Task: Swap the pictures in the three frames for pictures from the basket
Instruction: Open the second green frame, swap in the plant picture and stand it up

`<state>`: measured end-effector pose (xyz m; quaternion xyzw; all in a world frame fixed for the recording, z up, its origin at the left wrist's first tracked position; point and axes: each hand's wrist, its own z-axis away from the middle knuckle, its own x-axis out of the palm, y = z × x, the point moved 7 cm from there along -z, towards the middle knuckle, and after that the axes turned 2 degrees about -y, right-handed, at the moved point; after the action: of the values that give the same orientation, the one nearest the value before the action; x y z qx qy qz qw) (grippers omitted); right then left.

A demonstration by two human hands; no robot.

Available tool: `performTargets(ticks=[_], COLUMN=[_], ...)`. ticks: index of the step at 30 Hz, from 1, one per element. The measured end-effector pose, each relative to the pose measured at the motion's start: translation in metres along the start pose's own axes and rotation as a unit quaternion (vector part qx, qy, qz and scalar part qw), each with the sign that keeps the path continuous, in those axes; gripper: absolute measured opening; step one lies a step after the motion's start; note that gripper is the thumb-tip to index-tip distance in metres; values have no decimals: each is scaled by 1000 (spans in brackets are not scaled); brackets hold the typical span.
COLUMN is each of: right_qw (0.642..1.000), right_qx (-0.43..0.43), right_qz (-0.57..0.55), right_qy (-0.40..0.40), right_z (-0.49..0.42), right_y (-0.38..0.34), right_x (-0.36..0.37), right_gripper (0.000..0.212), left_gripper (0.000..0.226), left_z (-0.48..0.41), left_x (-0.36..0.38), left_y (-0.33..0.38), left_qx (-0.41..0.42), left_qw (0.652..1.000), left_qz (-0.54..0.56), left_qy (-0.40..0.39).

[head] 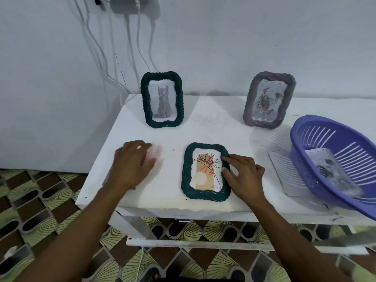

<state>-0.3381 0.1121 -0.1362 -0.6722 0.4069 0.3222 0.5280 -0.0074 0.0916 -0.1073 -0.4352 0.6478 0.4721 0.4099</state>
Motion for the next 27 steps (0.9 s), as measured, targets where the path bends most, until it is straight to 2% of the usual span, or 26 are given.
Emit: performTargets(ticks=[2,4,8,11,15,18,23,25,27], right_qw=[1000,1000,1000,1000,1000,1000,1000,1000,1000], right_qx=[1,3,2,-1,-2,-1,1,1,-2], right_qz=[-5,-11,-11,-7,3,3,-8,-11,-10], right_qy=[7,12,14,13,6,4,10,9,13], right_z=[0,0,0,0,0,1,-1,-2,-2], right_y=[-1,-2,-2,-3,-2,-3,2,2,1], right_x=[-1,-2,-1,-1,0,2,0,0,0], right_gripper=[41,40,39,39,41,43,45,43,42], left_gripper=[65,69,49,40,48,45,35,37,39], left_z=[8,15,13,-3,-19,-19,19,5,-19], left_x=[2,9,13,15,50,59,55,56,59], left_y=[-34,-41,-9,48,116,118,139,139,139], left_qx=[-20,-7,15,70,158,177,333,323,272], left_qw=[999,998,990,979,974,970,927,934,953], left_qz=[2,41,141,194,141,134,122,101,83], left_qy=[-32,-47,-12,-2,-83,-97,-120,-113,-99])
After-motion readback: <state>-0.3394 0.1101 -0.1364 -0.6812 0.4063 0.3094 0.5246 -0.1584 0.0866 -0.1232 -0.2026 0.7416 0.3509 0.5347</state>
